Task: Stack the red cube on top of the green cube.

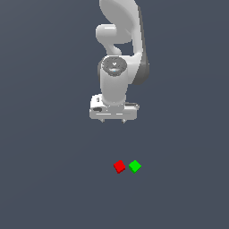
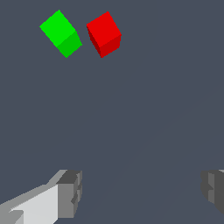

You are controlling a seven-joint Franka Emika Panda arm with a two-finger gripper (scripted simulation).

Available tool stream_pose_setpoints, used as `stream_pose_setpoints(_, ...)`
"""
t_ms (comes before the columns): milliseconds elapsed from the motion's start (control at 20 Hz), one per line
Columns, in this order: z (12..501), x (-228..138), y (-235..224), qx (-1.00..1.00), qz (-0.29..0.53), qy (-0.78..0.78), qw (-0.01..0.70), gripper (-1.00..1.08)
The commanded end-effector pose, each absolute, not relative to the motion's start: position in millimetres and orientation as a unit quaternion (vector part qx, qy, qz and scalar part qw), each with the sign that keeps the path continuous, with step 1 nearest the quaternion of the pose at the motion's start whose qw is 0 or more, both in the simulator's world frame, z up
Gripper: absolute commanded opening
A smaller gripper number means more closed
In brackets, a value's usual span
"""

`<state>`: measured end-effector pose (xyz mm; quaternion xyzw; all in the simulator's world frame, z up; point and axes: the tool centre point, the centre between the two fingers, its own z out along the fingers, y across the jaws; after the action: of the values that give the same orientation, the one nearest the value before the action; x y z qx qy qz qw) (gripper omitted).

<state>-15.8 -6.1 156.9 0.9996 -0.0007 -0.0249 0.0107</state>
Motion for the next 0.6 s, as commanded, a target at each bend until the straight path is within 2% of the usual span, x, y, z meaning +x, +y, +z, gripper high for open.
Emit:
stream_pose_setpoints(0,156.9,-15.8,-6.1,1.0,-0.025,-0.001,0.011,1.0)
stream_pose_setpoints(550,145.2,5.0,-8.3,0.999,-0.022,0.033,0.009,1.0)
